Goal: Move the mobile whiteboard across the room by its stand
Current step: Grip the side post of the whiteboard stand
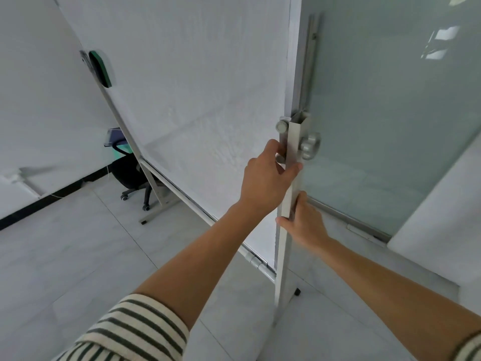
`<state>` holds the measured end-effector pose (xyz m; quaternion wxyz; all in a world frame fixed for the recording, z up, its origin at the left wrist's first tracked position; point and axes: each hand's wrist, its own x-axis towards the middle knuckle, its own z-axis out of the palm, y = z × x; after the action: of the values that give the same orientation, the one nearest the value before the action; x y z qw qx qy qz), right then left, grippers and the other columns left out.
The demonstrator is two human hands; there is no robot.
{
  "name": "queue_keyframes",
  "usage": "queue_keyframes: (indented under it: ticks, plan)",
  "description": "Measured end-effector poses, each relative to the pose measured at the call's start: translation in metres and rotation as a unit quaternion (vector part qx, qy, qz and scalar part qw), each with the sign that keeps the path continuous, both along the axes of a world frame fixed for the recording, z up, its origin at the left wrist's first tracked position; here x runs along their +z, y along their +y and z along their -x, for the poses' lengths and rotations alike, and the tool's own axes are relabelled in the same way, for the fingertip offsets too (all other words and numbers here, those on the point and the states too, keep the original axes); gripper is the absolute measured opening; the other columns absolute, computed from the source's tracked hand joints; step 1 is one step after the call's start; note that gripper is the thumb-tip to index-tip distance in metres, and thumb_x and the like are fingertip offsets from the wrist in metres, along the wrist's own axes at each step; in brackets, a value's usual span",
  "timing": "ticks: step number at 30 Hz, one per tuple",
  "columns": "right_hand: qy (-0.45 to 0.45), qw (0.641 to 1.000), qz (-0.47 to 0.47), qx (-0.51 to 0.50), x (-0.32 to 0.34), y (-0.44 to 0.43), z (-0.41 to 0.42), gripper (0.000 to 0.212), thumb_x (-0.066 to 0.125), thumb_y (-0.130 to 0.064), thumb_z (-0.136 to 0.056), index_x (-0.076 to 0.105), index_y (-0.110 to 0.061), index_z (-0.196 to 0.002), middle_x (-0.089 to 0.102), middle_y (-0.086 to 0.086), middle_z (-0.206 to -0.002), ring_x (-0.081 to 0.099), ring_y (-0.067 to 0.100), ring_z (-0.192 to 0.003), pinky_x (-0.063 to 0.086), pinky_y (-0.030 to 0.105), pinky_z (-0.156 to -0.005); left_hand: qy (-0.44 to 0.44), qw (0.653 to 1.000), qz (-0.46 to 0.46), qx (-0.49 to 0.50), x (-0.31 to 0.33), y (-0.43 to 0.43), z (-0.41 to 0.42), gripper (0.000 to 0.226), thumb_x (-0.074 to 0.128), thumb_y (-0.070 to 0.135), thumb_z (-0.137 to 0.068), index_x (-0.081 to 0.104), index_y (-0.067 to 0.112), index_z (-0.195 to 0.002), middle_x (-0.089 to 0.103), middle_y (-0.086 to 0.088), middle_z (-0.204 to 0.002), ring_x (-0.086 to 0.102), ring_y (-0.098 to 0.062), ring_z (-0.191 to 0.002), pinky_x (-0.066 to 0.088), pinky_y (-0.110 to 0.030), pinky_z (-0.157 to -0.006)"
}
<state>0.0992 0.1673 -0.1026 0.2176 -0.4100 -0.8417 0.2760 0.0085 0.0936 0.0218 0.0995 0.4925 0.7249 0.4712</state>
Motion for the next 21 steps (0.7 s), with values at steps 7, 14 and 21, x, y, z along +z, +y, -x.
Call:
queue_keyframes:
  ticks: [7, 14, 21]
  plan:
    - [-0.001, 1.000, -0.007, 0.015, 0.000, 0.011, 0.064, 0.051, 0.071, -0.030, -0.078, 0.038, -0.003, -0.105, 0.067, 0.015, -0.100, 0.065, 0.039, -0.089, 0.045, 0.033, -0.066, 0.064, 0.998, 0.008, 0.019, 0.003, 0.010, 0.061, 0.025, 0.062, 0.025, -0.091, 0.054, 0.005, -0.104, 0.057, 0.003, -0.075, 0.053, -0.023, -0.063, 0.044, -0.031, -0.065]
    - [-0.006, 0.999, -0.022, 0.025, -0.009, 0.020, 0.066, 0.055, 0.071, -0.034, -0.077, 0.038, -0.004, -0.109, 0.068, 0.015, -0.102, 0.067, 0.036, -0.088, 0.050, 0.036, -0.068, 0.105, 0.994, 0.005, 0.015, -0.001, 0.018, 0.068, 0.028, 0.061, 0.024, -0.092, 0.054, 0.003, -0.109, 0.054, 0.002, -0.077, 0.044, -0.010, -0.052, 0.032, -0.015, -0.054]
    - [-0.037, 0.994, -0.022, 0.105, -0.014, 0.026, 0.046, 0.053, 0.068, -0.036, -0.082, 0.037, -0.007, -0.115, 0.065, 0.011, -0.116, 0.066, 0.033, -0.101, 0.052, 0.036, -0.077, 0.062, 0.995, 0.017, 0.078, -0.008, -0.001, 0.049, 0.025, 0.059, 0.019, -0.091, 0.056, 0.015, -0.115, 0.062, 0.005, -0.068, 0.061, -0.019, -0.063, 0.051, -0.031, -0.063]
